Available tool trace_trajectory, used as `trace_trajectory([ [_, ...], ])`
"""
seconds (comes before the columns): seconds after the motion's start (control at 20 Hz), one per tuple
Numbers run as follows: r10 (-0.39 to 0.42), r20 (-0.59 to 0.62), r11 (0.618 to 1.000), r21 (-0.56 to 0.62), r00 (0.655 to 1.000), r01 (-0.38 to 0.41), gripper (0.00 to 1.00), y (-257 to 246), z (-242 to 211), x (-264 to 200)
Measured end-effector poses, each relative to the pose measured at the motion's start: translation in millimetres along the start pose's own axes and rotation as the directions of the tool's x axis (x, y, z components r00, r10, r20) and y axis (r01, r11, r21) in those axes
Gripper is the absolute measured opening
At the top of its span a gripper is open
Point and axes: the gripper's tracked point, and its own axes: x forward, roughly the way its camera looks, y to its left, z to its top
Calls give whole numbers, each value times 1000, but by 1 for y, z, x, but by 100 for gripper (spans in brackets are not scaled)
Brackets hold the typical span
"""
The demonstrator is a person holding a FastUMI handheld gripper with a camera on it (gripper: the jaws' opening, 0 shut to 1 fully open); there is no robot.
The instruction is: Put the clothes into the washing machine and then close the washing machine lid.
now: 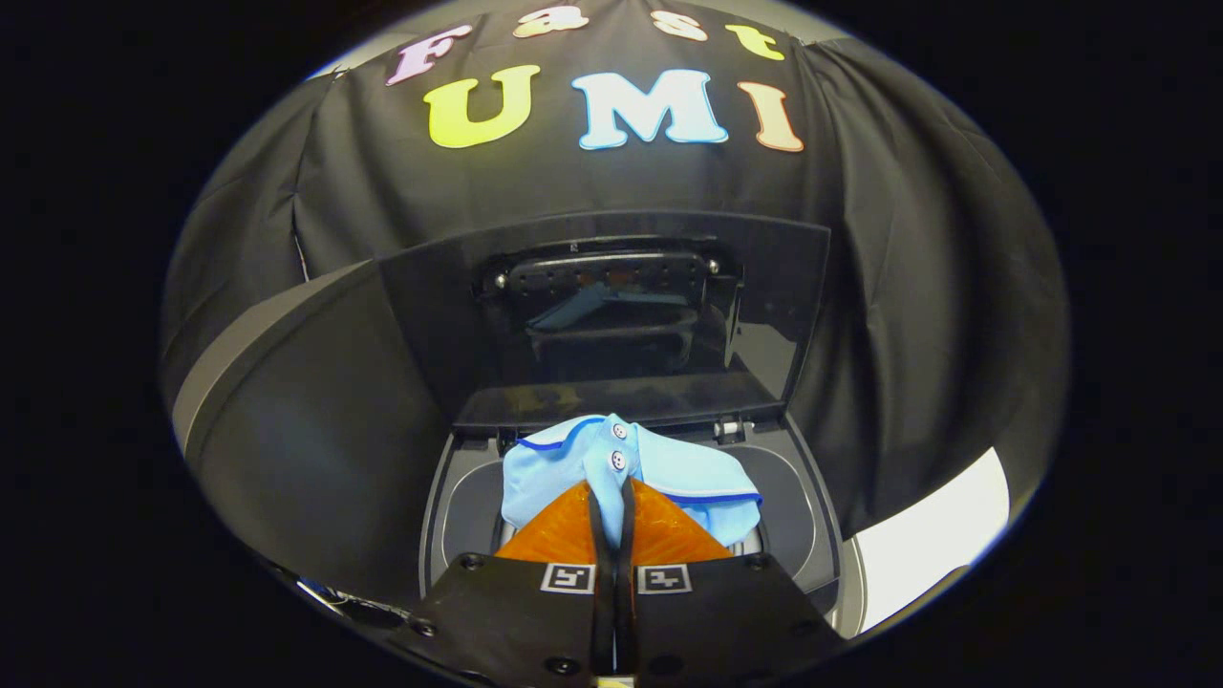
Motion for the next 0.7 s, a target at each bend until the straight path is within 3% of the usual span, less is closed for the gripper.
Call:
trace_trajectory([
  [0.15, -12, -46, 1000, 25, 999, 13, 6, -2, -12, 6],
  [0.3, -21, -53, 999, 28, 998, 22, 29, -1, -18, 3],
  [0.5, -43, -41, 998, 35, 998, 45, 98, -3, -14, -3],
  [0.7, -39, 15, 999, 26, 999, 39, 98, 1, 5, -11],
])
